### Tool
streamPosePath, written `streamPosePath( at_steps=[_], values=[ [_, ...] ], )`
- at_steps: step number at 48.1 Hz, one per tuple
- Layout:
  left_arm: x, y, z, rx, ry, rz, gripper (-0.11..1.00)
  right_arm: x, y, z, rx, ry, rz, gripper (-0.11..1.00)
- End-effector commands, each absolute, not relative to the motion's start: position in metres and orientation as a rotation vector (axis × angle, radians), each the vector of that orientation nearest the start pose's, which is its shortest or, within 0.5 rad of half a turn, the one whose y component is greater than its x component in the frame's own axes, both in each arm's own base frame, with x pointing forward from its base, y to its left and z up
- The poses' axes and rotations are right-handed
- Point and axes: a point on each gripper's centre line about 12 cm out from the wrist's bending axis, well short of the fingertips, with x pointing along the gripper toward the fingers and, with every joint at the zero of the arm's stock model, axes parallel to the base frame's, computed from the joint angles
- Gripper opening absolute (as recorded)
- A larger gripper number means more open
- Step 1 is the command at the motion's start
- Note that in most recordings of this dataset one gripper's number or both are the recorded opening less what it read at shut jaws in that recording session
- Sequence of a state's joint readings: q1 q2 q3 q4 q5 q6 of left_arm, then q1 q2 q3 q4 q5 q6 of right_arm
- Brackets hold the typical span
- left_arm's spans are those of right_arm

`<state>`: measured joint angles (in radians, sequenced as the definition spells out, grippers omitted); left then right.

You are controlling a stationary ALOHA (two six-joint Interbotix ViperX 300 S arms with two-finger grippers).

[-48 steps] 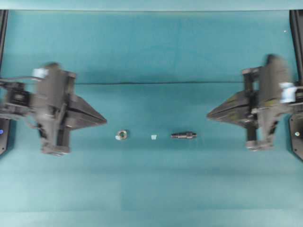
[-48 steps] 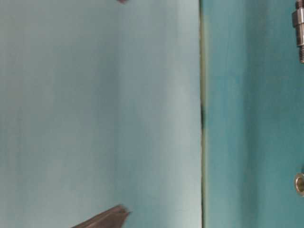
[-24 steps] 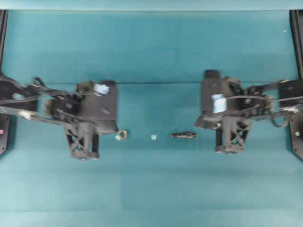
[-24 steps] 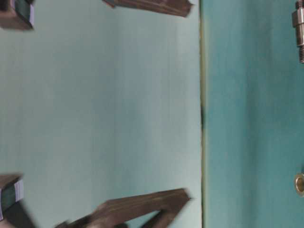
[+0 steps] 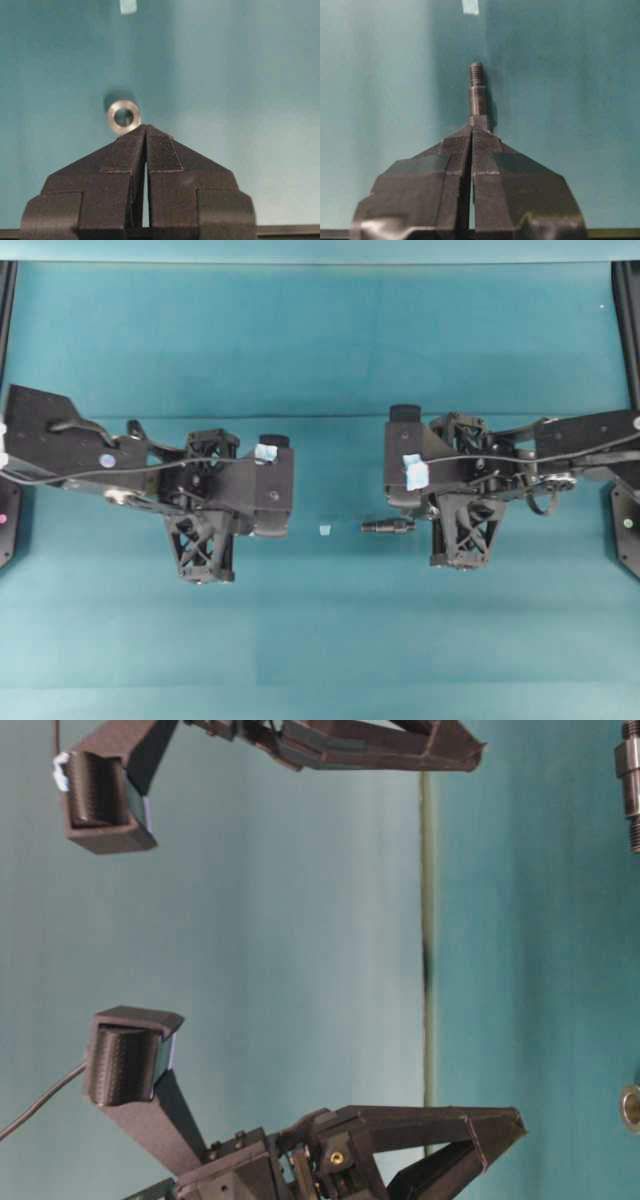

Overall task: Insert the washer onto the shaft with both hands.
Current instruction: 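Move left gripper toward the silver washer and right gripper toward the threaded shaft, then lower both open grippers over the washer and the shaft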

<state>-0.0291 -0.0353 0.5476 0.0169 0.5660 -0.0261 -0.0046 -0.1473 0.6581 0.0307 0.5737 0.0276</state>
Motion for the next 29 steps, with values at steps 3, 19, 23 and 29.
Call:
streamPosePath(
  at_steps=[3, 19, 23, 29],
  values=[
    [0.370, -0.006, 0.184, 0.010, 1.040, -0.004, 0.02, 0.340, 0.000, 0.187, 0.051, 1.067, -0.014, -0.09],
    [0.369, -0.002, 0.179, 0.000, 1.048, 0.008, 0.04, 0.345, -0.001, 0.168, 0.044, 1.120, -0.017, 0.14],
    [0.369, -0.002, 0.178, 0.000, 1.049, 0.008, 0.19, 0.344, -0.003, 0.162, 0.032, 1.138, -0.022, 0.35],
    [0.369, -0.002, 0.172, 0.003, 1.064, 0.006, 0.55, 0.342, -0.006, 0.154, 0.003, 1.160, -0.025, 0.74]
  ],
)
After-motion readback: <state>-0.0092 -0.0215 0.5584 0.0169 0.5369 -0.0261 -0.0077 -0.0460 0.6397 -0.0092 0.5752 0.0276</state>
